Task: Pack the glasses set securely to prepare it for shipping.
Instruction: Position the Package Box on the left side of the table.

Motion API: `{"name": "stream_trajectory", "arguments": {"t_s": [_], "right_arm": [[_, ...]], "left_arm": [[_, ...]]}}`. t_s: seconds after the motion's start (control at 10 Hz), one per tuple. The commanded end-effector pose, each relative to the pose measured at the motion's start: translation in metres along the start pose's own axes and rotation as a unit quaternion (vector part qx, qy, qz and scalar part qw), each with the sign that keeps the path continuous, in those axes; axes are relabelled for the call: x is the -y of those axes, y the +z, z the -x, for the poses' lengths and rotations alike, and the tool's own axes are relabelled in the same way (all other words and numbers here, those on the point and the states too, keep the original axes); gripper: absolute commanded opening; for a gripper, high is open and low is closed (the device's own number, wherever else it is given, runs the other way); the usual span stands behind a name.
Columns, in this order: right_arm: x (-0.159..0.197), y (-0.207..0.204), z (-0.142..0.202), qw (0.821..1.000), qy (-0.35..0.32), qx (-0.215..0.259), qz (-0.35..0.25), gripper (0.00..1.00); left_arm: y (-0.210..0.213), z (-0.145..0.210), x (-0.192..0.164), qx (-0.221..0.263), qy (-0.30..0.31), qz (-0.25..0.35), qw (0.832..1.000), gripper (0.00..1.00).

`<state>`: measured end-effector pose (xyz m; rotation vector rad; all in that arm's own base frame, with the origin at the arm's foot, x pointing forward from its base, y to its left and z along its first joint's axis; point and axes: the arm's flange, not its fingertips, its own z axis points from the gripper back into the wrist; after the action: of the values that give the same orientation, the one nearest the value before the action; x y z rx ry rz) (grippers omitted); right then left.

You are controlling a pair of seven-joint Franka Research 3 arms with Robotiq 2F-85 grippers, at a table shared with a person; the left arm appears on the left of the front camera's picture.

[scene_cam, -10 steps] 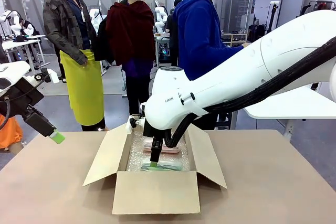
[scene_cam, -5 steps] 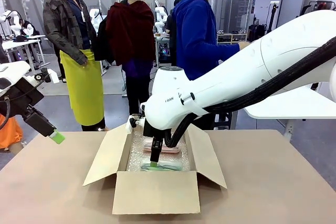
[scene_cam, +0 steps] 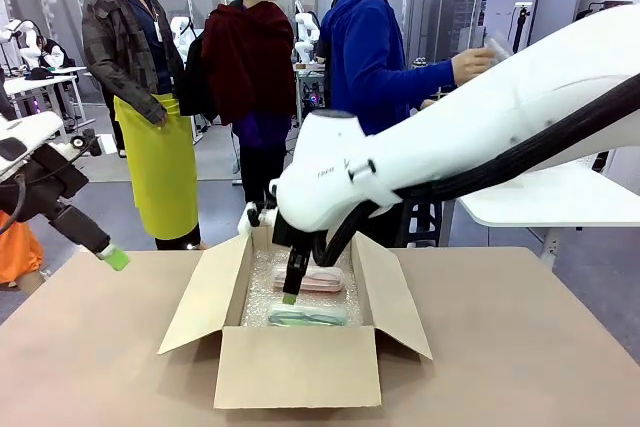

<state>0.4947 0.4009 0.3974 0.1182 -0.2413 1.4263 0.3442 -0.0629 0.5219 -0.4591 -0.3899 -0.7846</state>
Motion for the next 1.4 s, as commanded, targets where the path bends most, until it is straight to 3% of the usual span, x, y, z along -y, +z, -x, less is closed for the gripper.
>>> {"name": "stream_trajectory", "arguments": {"t_s": [0.0,0.2,0.4,0.6,0.7,1.0,1.2,1.3], "right_arm": [[-0.038,0.072,0.047,0.997,-0.043,0.067,0.013,0.96],[-0.067,0.111,0.093,0.984,-0.124,0.113,0.063,0.96],[-0.094,0.132,0.138,0.969,-0.187,0.137,0.079,0.96],[-0.139,0.154,0.187,0.942,-0.272,0.168,0.098,0.96],[-0.16,0.162,0.211,0.926,-0.311,0.187,0.102,0.96],[-0.187,0.205,0.265,0.882,-0.433,0.153,0.102,0.96],[-0.195,0.214,0.292,0.862,-0.481,0.136,0.089,0.96],[-0.199,0.216,0.302,0.856,-0.486,0.154,0.083,0.96]], "left_arm": [[-0.003,-0.024,-0.019,0.005,0.086,0.082,0.993,1.0],[-0.02,-0.032,-0.031,0.014,0.108,0.118,0.987,1.0],[-0.034,-0.038,-0.045,0.07,0.118,0.161,0.977,1.0],[-0.047,-0.034,-0.06,0.098,0.129,0.166,0.973,1.0],[-0.055,-0.031,-0.064,0.089,0.144,0.179,0.969,1.0],[-0.077,-0.018,-0.056,0.051,0.13,0.156,0.978,1.0],[-0.081,-0.01,-0.068,0.076,0.166,0.157,0.971,1.0],[-0.084,-0.003,-0.077,0.091,0.165,0.138,0.972,1.0]]}}
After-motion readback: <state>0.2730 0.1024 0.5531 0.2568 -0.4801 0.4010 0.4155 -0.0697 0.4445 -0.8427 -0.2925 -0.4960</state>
